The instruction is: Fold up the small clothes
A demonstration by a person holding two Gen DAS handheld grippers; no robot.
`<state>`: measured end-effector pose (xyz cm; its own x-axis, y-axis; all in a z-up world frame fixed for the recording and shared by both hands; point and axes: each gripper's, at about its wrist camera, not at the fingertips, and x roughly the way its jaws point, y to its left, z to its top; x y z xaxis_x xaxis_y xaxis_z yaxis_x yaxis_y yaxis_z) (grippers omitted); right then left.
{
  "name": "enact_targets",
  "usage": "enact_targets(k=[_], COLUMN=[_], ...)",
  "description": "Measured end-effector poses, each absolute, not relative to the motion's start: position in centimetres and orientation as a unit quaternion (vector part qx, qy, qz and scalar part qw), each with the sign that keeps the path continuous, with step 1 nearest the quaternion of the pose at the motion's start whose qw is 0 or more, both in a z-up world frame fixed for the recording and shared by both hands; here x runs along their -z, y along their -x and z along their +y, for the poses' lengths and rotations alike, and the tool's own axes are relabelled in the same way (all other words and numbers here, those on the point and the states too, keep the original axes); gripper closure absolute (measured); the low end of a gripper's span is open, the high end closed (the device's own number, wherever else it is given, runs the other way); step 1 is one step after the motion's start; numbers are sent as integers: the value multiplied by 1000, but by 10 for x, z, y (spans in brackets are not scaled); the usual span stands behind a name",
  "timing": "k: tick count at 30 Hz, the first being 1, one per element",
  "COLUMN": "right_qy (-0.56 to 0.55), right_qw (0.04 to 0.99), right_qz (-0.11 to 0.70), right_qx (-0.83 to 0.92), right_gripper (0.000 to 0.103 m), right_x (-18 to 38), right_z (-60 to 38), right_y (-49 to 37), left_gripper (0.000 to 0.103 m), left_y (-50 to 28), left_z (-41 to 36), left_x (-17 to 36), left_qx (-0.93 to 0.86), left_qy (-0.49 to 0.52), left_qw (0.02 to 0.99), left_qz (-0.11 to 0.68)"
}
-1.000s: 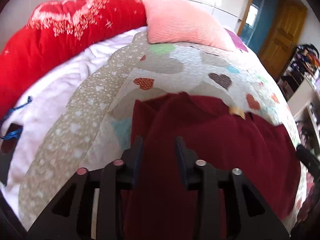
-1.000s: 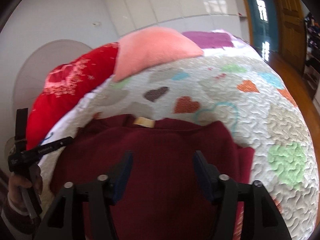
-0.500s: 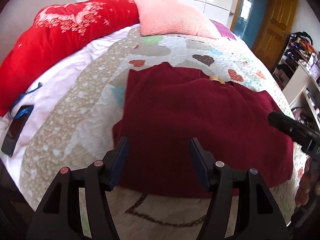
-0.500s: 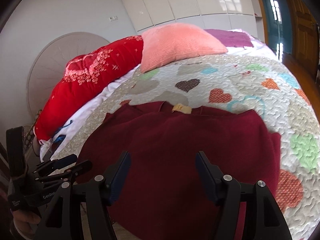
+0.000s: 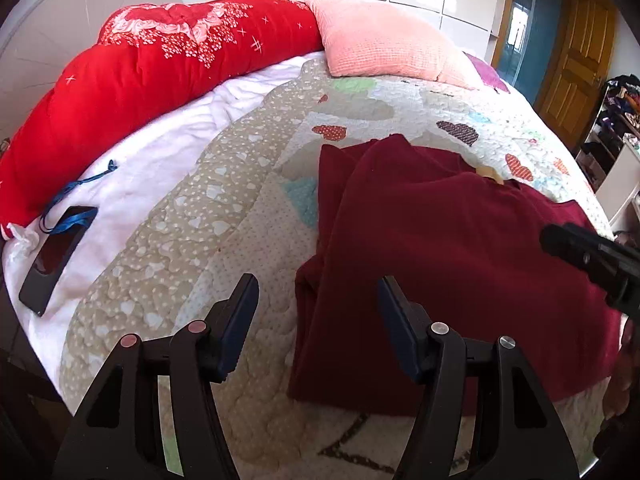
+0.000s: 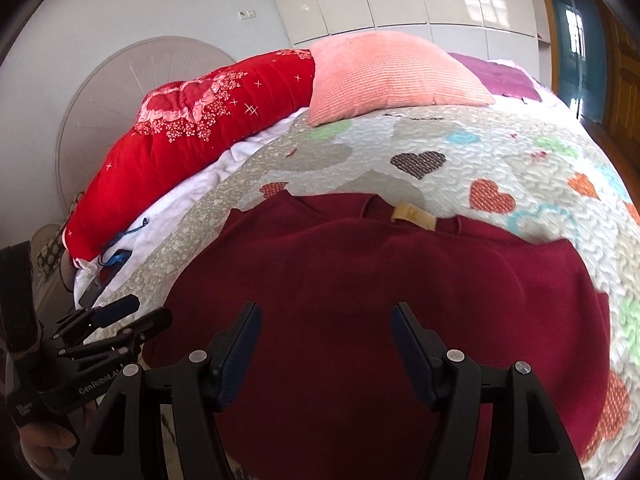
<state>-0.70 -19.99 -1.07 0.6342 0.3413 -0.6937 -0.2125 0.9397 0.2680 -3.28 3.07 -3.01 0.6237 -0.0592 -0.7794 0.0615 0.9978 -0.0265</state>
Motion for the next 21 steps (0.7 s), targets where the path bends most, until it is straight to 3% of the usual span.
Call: enact_targets(k=[4, 8, 11, 21], right_qy=[-85, -83, -80, -92], right_qw=[901, 894, 874, 878], right_qz=[401, 418, 462, 443], right_qx=[-145, -137, -130, -158], right_gripper=[38, 38, 38, 37], right_x=[12, 26, 48, 24], right_z=[-194, -186, -180, -159], right_y=[-11, -33, -55, -63], left_gripper=[41, 28, 28, 28], left_y=[25, 21, 18, 23], left_z=[30, 35, 41, 52], left_x=[43, 48, 50, 43], left_qx=[36, 35, 46, 54], left_qy=[-2, 9, 26, 37], left_qw=[898, 900, 897, 900], left_qz=[439, 434, 438, 430])
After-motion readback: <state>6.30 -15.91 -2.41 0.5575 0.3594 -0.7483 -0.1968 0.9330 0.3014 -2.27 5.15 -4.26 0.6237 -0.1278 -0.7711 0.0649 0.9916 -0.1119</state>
